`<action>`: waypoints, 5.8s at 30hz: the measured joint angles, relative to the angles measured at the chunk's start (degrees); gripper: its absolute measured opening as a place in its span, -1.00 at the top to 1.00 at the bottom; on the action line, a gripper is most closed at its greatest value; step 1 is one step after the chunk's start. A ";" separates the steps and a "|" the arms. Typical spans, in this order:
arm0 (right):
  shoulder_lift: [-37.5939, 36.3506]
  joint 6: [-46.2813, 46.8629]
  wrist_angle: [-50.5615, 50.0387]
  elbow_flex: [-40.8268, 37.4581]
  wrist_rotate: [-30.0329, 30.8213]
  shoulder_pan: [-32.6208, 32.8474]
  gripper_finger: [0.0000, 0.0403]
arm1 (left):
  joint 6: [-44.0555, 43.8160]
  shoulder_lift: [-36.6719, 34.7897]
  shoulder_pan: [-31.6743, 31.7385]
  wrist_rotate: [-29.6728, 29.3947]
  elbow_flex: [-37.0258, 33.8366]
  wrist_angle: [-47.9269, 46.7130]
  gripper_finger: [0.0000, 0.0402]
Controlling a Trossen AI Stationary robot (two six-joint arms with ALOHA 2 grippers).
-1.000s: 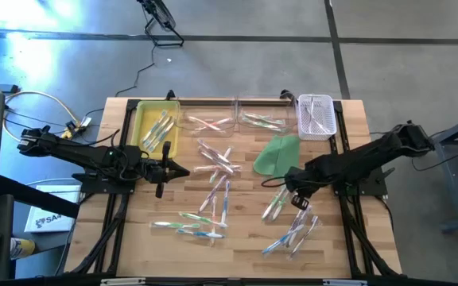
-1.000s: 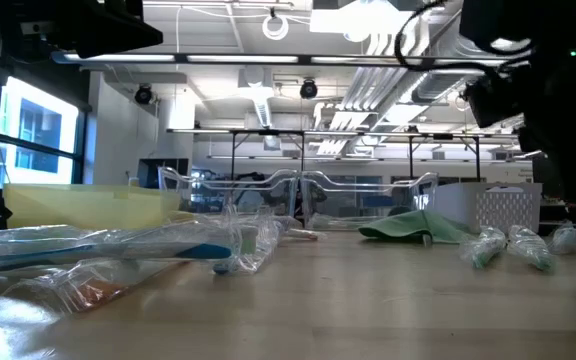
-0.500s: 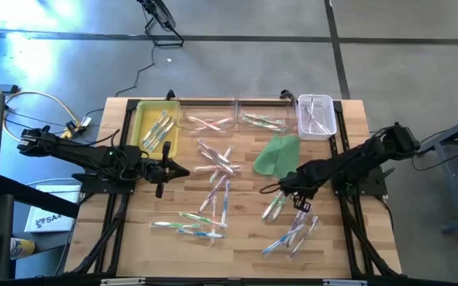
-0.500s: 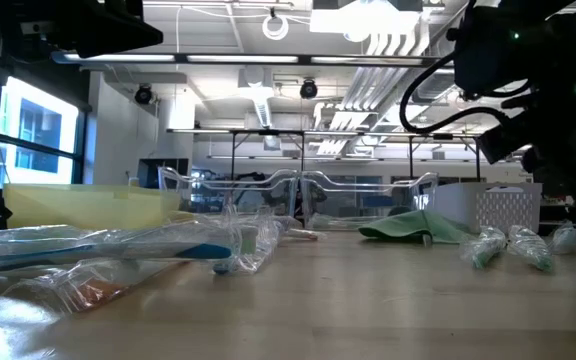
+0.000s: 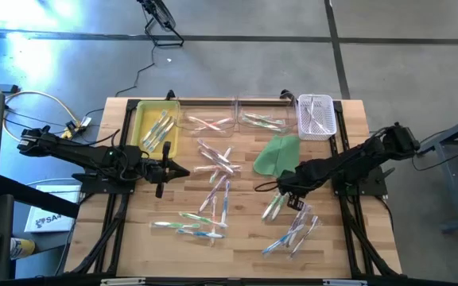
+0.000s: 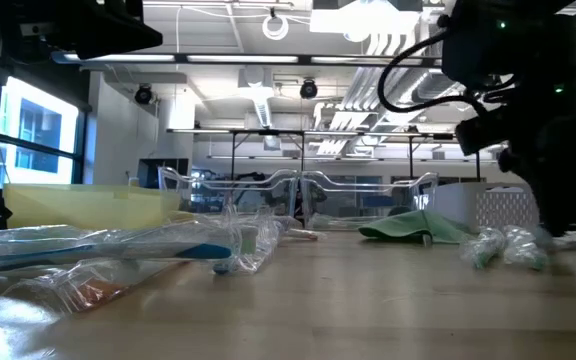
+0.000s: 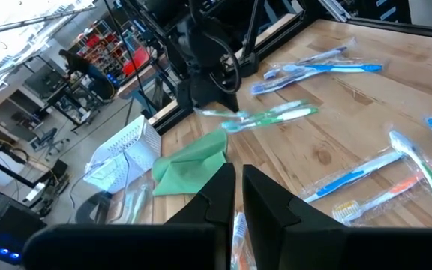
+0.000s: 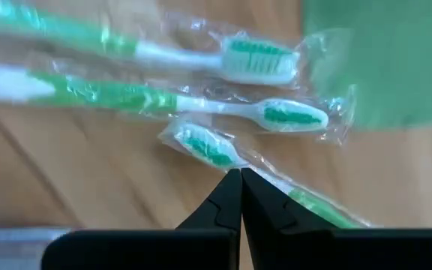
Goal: Pick & Place Toothbrushes
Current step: Put the green toothbrush into the right transparent bin
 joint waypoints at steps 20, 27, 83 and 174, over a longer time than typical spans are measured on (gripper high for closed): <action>0.00 -4.19 16.31 0.02 -2.53 0.00 0.99 | -0.20 0.00 0.00 0.02 0.00 -1.40 0.89; 0.00 -14.41 10.14 7.07 2.00 1.61 0.99 | -0.20 0.00 0.01 0.02 0.00 -1.40 0.89; 10.10 -27.94 -3.26 5.56 5.24 2.16 0.18 | -0.18 0.04 -0.01 0.00 0.00 -2.54 0.89; 10.34 -37.78 -14.91 42.40 26.10 -10.99 0.95 | 0.02 0.04 0.00 0.00 0.00 -2.58 0.89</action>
